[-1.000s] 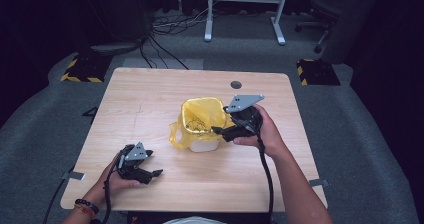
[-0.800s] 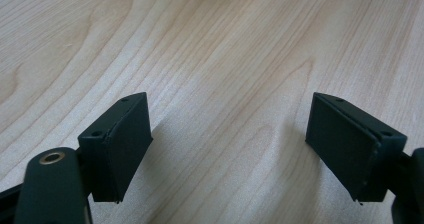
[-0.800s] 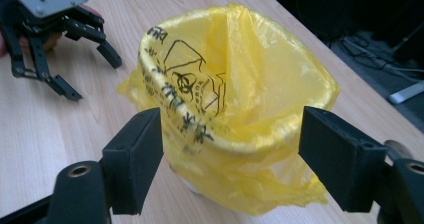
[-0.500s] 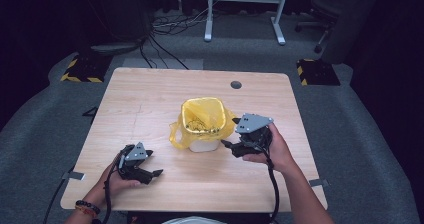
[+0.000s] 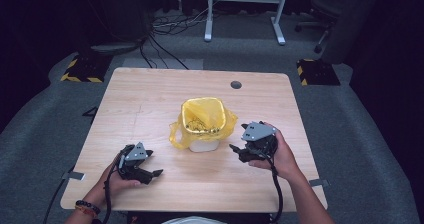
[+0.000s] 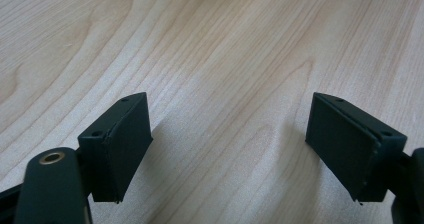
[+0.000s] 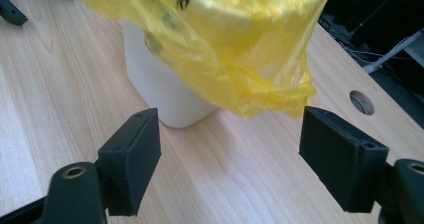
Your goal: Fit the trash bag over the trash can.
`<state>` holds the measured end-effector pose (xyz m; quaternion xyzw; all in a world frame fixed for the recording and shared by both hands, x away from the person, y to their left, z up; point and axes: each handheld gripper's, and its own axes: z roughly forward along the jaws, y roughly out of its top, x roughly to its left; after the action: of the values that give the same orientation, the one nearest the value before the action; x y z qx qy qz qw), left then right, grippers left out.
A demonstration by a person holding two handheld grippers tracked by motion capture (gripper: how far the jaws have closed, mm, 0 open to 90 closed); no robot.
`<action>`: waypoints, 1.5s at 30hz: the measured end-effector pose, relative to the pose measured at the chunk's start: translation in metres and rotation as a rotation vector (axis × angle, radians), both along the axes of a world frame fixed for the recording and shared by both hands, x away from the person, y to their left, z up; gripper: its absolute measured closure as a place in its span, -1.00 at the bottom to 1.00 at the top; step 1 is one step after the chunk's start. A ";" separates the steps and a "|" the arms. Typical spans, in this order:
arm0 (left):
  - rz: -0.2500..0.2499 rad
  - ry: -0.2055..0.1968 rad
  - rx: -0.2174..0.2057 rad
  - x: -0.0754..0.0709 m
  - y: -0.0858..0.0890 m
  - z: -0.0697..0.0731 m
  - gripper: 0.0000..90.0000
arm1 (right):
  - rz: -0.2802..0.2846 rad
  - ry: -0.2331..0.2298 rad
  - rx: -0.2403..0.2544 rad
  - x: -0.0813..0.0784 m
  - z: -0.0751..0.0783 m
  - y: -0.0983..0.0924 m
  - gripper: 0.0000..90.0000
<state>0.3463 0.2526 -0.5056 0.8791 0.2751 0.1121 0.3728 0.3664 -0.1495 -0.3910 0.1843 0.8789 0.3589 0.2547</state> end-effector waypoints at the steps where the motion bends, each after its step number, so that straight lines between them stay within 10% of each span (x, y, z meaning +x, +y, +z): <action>1: 0.000 0.000 0.000 0.000 0.000 0.000 -0.60 | -0.005 0.003 0.001 0.000 -0.002 -0.002 -0.46; 25: 0.000 0.000 0.000 0.000 0.000 0.000 -0.60 | -0.157 0.071 -0.089 0.003 -0.062 -0.052 -0.46; 36: 0.001 0.000 0.000 0.000 0.000 0.000 -0.60 | -0.212 0.202 0.006 0.007 -0.081 -0.086 -0.51; 45: 0.007 -0.002 0.003 -0.001 0.000 0.000 -0.60 | -0.260 0.206 0.009 -0.004 -0.100 -0.111 -0.55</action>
<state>0.3454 0.2526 -0.5055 0.8785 0.2776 0.1148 0.3715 0.3621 -0.2603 -0.4915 0.3333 0.8676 0.3060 0.2064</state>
